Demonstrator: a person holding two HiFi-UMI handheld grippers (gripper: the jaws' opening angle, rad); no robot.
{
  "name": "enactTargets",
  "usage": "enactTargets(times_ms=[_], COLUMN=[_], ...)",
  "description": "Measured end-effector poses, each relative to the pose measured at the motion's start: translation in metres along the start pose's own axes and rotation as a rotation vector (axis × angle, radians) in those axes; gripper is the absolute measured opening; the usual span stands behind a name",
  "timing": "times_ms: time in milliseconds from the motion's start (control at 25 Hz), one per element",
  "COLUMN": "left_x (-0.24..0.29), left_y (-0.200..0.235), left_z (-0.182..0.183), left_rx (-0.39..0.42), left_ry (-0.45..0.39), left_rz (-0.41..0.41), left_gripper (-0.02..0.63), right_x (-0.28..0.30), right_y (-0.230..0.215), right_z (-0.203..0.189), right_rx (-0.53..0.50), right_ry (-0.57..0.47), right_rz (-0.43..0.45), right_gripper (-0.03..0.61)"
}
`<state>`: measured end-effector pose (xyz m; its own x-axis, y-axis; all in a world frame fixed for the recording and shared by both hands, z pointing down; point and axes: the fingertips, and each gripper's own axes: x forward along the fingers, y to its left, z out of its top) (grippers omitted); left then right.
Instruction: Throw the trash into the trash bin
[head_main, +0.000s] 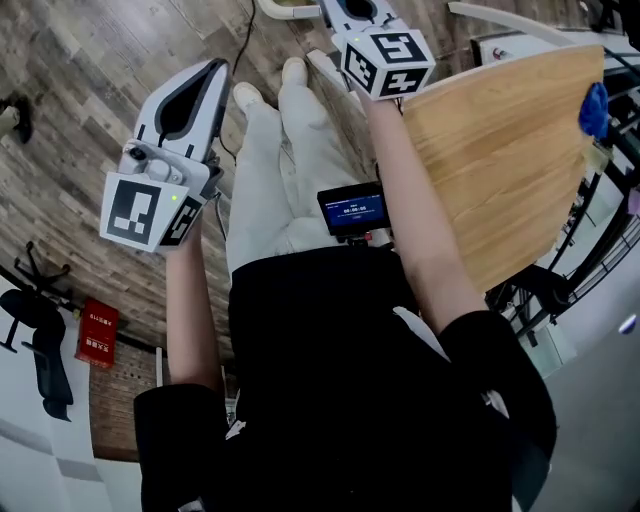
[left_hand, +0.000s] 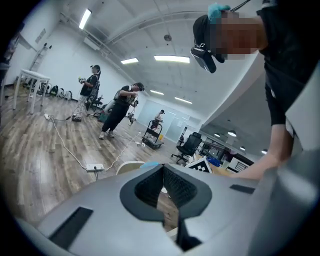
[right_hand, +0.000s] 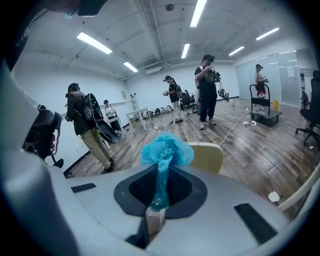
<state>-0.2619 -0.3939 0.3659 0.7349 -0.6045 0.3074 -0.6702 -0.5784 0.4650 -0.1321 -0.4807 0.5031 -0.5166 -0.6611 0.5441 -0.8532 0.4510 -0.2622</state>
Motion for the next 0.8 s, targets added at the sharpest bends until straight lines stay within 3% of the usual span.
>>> enactTargets(times_ms=[280,600,680,800], left_x=[0.075,0.101,0.098,0.094], left_y=[0.038,0.056,0.057,0.06], left_z=[-0.07,-0.088,-0.088,-0.084], left_rx=[-0.1,-0.137,-0.135,-0.135], left_ry=[0.07,0.074,0.079,0.081], left_rz=[0.002,0.014,0.018,0.028], left_gripper=[0.008,0.008,0.008,0.008], right_x=[0.087,0.125,0.124,0.122], right_y=[-0.066,-0.107,-0.109,-0.11], right_z=[-0.077,-0.097,-0.098,-0.099], right_rx=[0.089,0.148,0.191,0.227], right_ry=[0.117,0.115,0.105,0.107], right_rz=[-0.014,-0.064,-0.069,-0.071], right_gripper=[0.002,0.008,0.168,0.209])
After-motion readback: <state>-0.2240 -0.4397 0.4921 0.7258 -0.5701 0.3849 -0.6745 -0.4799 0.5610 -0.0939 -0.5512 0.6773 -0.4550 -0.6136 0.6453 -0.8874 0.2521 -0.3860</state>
